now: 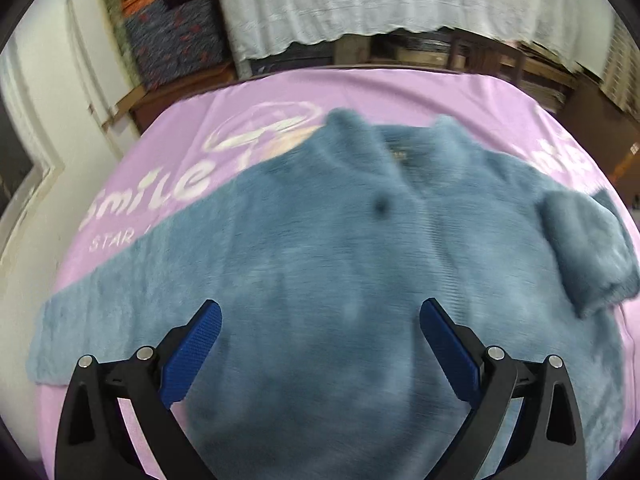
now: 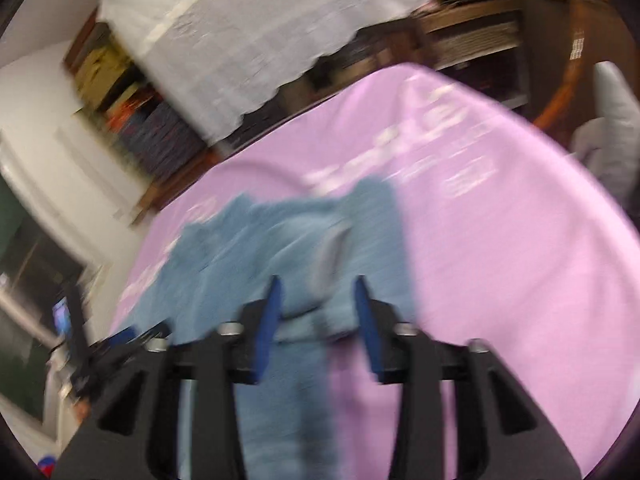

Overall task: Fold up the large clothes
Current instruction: 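Lay the sleeve flat over the jacket body and open the right gripper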

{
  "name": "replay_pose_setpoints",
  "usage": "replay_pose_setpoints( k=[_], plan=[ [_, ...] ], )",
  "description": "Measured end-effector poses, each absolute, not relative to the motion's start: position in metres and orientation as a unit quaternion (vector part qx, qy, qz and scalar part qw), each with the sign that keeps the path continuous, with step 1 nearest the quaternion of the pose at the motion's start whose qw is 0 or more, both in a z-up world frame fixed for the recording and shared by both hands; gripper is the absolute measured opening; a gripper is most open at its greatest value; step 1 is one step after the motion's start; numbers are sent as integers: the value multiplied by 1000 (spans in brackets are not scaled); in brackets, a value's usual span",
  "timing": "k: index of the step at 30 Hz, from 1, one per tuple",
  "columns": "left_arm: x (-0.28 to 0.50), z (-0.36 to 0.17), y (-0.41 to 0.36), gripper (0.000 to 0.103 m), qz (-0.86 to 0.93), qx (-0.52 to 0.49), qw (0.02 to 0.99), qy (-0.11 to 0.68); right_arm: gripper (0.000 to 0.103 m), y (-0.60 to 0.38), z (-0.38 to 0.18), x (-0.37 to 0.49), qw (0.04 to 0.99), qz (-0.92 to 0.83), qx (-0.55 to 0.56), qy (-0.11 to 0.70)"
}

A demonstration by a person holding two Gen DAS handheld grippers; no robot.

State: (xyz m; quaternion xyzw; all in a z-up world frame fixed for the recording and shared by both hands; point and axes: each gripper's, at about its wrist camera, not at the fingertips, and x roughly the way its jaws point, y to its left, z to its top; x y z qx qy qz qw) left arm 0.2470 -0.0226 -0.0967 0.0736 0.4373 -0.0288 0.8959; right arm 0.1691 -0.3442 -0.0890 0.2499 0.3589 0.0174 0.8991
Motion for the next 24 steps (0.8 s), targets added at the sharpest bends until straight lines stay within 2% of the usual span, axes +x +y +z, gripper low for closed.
replay_pose_setpoints(
  k=[4, 7, 10, 13, 16, 20, 24],
  plan=[
    [232, -88, -69, 100, -84, 124, 893, 423, 14, -341, -103, 196, 886, 4, 217, 410],
    [225, -93, -104, 100, -104, 166, 885, 422, 14, -321, -111, 222, 864, 65, 230, 443],
    [226, -104, -130, 100, -113, 194, 878, 422, 16, -315, -84, 220, 885, 123, 233, 385],
    [234, -111, -140, 100, -121, 191, 874, 429, 31, -341, -72, 218, 909, 68, 242, 332],
    [247, -117, -143, 100, -134, 163, 870, 447, 31, -374, -87, 214, 906, 25, 270, 326],
    [264, -110, -143, 99, -144, 112, 875, 448, 31, -409, -105, 216, 865, 51, 367, 338],
    [274, -104, -136, 81, -146, 75, 879, 447, 34, -427, -111, 208, 849, 59, 408, 330]
  ],
)
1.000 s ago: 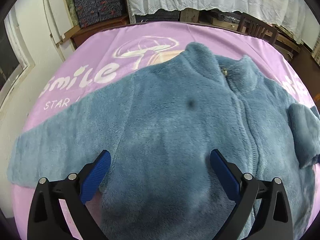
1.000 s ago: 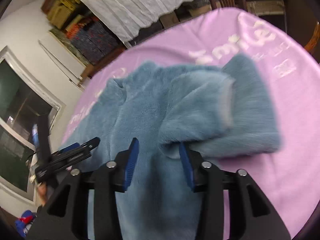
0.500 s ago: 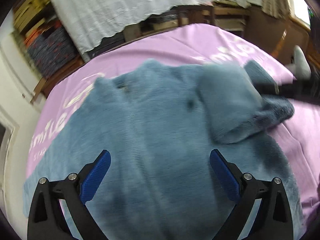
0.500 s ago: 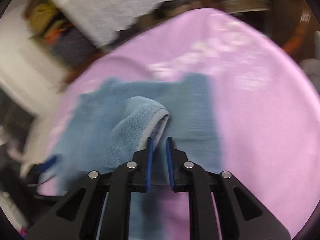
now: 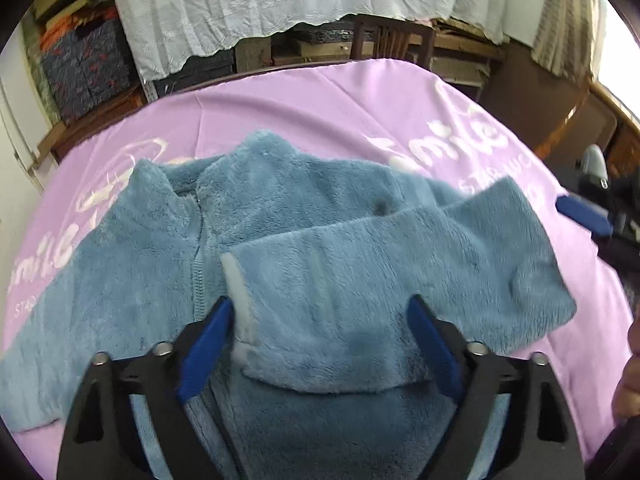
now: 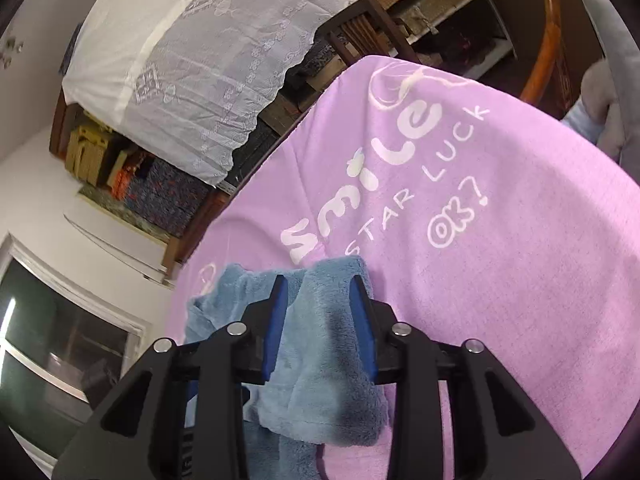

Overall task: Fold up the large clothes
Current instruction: 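Lay the sleeve flat over the jacket body and open the right gripper, then grasp the other grey-trimmed sleeve cuff with the left gripper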

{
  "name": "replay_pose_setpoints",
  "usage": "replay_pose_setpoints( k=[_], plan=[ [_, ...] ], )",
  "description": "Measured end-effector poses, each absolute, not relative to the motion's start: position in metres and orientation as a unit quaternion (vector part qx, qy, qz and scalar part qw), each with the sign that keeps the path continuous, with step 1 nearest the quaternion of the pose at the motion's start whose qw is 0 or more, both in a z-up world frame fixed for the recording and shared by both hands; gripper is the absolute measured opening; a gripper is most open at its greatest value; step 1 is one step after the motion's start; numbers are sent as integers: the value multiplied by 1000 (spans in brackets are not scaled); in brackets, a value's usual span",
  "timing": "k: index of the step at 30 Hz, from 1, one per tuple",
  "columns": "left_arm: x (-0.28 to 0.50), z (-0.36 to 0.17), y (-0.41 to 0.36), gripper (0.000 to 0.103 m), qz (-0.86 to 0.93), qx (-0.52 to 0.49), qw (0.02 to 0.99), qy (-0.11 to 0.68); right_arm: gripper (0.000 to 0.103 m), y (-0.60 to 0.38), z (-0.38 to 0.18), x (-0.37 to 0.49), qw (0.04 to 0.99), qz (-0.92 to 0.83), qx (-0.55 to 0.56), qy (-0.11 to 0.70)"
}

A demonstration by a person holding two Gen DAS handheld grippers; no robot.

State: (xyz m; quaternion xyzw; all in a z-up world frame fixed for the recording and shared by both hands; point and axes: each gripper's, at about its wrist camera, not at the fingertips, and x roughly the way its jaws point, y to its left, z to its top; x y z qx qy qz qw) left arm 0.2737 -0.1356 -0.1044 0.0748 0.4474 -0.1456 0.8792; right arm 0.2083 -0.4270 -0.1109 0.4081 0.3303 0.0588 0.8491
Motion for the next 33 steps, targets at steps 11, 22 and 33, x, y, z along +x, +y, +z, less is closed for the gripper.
replay_pose_setpoints(
  k=[11, 22, 33],
  plan=[
    [284, -90, -76, 74, -165, -53, 868, 466, 35, -408, -105, 216, 854, 62, 393, 335],
    [285, -96, -89, 15, -194, -35, 862, 466, 36, -404, -108, 219, 855, 61, 391, 335],
    [251, -16, -6, 15, -112, -23, 922, 370, 36, -376, -96, 219, 873, 109, 348, 324]
  ],
)
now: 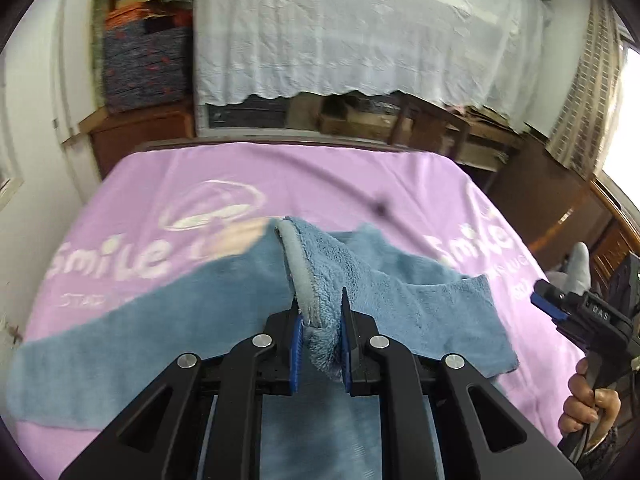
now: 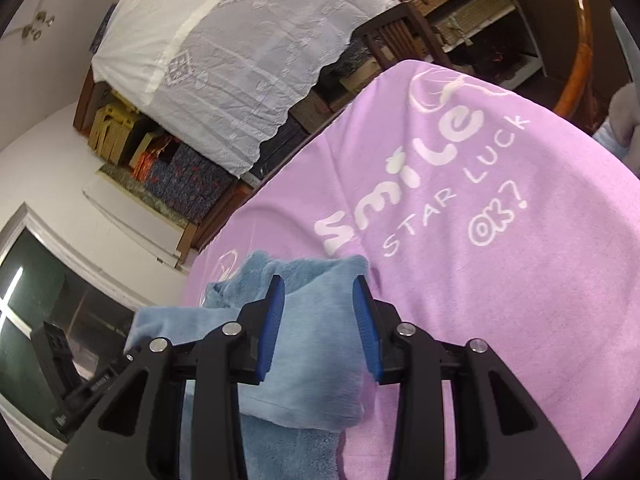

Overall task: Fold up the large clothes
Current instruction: 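Grasp the other grey-trimmed sleeve cuff with the left gripper, then fold the held sleeve across the jacket body with the left gripper and release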

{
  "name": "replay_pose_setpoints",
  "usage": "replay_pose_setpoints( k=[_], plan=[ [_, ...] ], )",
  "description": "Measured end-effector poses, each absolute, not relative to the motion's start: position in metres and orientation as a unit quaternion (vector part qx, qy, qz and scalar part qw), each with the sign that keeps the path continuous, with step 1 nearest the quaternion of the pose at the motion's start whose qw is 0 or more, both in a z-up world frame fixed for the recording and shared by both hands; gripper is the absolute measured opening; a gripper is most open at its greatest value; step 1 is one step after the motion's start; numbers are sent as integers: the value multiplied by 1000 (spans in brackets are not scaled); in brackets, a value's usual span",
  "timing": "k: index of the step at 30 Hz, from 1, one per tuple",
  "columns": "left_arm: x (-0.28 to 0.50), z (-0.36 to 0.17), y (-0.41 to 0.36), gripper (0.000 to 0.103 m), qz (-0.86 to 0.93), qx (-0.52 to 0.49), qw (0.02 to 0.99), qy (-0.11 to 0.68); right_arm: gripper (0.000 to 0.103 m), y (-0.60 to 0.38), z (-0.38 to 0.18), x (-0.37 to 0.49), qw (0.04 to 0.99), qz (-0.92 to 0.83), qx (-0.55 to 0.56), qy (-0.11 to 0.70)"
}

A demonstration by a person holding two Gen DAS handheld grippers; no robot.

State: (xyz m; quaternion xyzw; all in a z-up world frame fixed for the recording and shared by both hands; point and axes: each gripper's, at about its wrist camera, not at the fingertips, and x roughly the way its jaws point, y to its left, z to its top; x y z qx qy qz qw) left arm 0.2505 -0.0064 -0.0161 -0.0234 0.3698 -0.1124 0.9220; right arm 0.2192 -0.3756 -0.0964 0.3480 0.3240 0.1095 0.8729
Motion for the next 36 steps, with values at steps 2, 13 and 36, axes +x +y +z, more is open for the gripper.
replay_pose_setpoints(
  k=[2, 13, 36],
  plan=[
    [248, -21, 12, 15, -96, -28, 921, 376, 36, -365, -96, 220, 875, 121, 334, 330],
    [264, -106, 37, 21, -45, -14, 879, 474, 33, -291, -125, 243, 868, 136, 186, 441],
    [279, -106, -17, 32, -100, -5, 878, 468, 13, -278, -129, 301, 866, 115, 183, 452]
  ],
)
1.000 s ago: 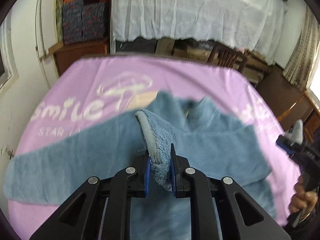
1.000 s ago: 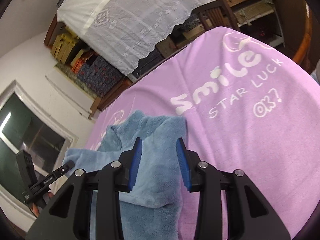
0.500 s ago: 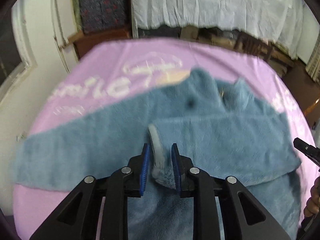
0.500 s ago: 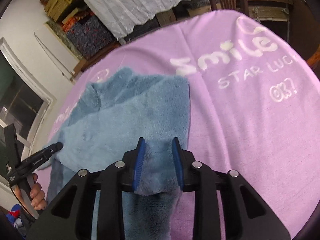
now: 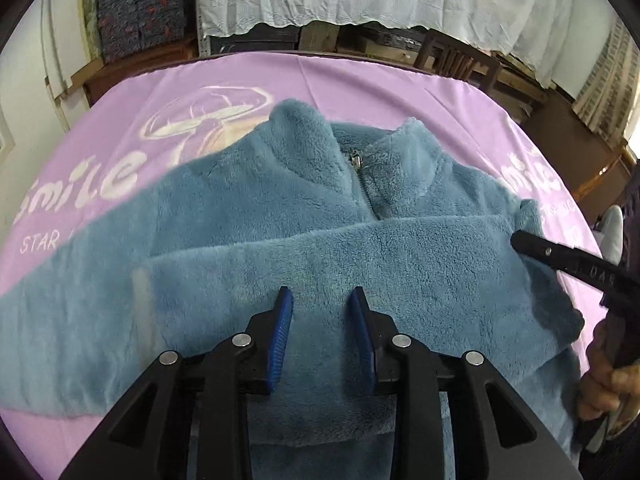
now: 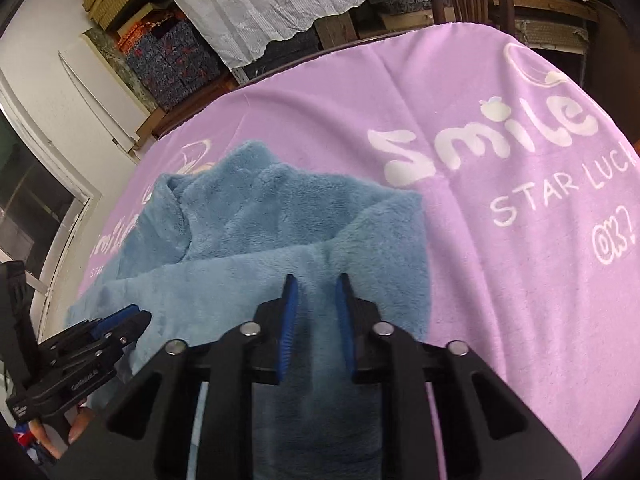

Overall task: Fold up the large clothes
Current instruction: 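Fold the held sleeve across the jacket body with the left gripper and release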

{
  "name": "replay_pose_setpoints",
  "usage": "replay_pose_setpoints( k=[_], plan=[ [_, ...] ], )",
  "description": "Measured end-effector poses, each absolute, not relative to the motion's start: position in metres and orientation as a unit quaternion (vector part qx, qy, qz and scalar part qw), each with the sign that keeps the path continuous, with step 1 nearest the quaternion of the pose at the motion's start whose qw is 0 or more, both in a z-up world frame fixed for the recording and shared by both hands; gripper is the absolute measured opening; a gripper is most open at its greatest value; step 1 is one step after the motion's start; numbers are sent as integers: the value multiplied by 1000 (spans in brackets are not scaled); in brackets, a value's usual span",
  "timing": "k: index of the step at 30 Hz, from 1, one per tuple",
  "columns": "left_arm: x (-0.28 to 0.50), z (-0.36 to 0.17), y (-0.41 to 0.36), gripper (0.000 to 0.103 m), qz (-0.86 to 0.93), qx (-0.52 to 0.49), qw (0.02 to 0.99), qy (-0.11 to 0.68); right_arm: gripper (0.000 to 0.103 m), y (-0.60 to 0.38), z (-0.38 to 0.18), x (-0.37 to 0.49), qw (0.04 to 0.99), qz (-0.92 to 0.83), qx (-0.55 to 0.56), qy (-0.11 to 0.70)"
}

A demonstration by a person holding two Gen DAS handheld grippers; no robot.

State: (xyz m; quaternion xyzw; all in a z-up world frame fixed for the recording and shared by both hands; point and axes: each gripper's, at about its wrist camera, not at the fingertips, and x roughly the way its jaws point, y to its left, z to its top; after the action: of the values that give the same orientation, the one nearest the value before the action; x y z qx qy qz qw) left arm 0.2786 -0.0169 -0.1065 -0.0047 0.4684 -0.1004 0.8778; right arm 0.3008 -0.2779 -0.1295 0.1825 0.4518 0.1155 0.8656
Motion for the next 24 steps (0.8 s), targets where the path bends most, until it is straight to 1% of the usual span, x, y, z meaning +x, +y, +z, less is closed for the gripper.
replay_pose_setpoints(
  k=[3, 5, 9, 13, 17, 20, 23, 24],
  plan=[
    [273, -102, -13, 32, -100, -16, 879, 465, 11, -285, -128, 296, 864, 114, 204, 447],
    [269, -94, -7, 31, -97, -25, 884, 457, 16, -285, -120, 286, 869, 114, 204, 437],
    [259, -88, 9, 30, -84, -31, 888, 452, 17, -280, -106, 255, 876, 129, 200, 420],
    [256, -102, 17, 31, -73, -35, 873, 482, 19, -276, -117, 232, 862, 139, 199, 444],
    [258, -105, 15, 31, -72, -24, 876, 476, 20, -276, -128, 227, 853, 143, 200, 460],
    [256, -105, 14, 31, -68, -20, 879, 472, 20, -279, -128, 227, 853, 147, 209, 454],
    [255, -100, 22, 31, -60, -39, 880, 470, 27, -282, -121, 222, 862, 153, 216, 432],
    [253, -97, 26, 31, -55, -46, 880, 470, 31, -283, -118, 222, 865, 154, 217, 425]
  ],
)
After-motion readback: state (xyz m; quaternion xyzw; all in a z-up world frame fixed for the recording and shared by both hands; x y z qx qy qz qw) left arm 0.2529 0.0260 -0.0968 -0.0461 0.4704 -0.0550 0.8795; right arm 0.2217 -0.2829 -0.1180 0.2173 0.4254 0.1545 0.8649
